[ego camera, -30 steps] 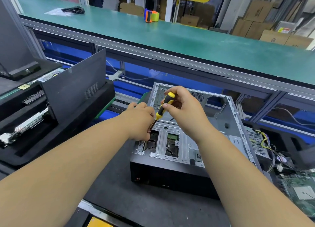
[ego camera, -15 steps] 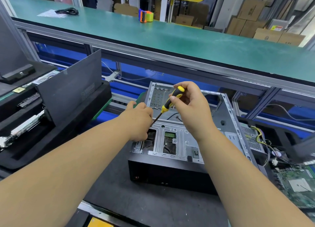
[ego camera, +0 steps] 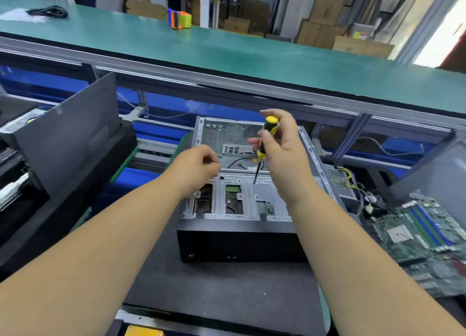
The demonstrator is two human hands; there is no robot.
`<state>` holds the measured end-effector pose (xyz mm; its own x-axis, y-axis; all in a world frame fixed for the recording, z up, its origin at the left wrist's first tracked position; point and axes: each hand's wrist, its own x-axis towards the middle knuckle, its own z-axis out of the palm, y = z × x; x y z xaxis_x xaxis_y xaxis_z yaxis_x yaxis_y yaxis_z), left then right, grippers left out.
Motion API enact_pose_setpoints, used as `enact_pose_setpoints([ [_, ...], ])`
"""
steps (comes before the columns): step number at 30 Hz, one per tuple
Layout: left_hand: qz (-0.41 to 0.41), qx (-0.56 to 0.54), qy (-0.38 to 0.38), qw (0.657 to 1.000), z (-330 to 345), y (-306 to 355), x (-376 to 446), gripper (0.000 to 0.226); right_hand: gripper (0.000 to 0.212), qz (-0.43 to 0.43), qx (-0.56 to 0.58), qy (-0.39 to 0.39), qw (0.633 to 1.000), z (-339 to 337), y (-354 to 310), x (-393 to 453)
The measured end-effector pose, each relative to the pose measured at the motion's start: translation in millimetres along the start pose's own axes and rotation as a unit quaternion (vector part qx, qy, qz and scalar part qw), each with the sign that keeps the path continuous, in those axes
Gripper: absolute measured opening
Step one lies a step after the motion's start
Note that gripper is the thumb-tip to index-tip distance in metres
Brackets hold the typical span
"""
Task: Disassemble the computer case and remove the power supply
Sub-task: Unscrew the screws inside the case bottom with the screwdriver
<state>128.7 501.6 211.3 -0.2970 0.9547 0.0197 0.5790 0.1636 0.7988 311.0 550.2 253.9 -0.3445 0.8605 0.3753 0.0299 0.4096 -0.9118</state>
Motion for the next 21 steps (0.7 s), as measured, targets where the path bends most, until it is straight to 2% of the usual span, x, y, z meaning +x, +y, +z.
enact_pose_setpoints([
  [2,-0.055,-0.14,0.003,0.989,11.4,11.2,1.3,0.011,0.036,-0.012,-0.06,-0.034,0.998,-6.9,-5.2,-6.3],
  [5,-0.092,-0.352,-0.045,0.93,26.3,37.8,-0.9,0.009,0.033,0.005,-0.099,-0.072,0.992,-19.2,-9.7,-13.8],
  [8,-0.09,-0.467,-0.101,0.874,39.9,65.1,-3.3,0.008,0.029,0.031,-0.115,-0.063,0.991,-37.7,-10.8,-19.3],
  [10,-0.087,-0.49,-0.131,0.858,52.2,80.8,-4.2,0.007,0.021,0.035,-0.133,-0.041,0.99,-55.3,-10.4,-22.7],
  [15,-0.083,-0.47,-0.174,0.861,95.0,113.3,-9.6,0.004,0.008,0.033,-0.182,0.019,0.983,-112.0,-4.0,-33.9],
  [18,-0.054,-0.417,-0.159,0.893,128.6,136.6,-16.3,0.006,0.003,0.049,-0.173,0.036,0.983,-153.0,2.7,-43.8],
  [21,-0.008,-0.329,-0.143,0.933,167.6,161.0,-22.2,0.011,0.011,0.066,-0.172,0.055,0.981,-196.7,12.5,-53.9],
])
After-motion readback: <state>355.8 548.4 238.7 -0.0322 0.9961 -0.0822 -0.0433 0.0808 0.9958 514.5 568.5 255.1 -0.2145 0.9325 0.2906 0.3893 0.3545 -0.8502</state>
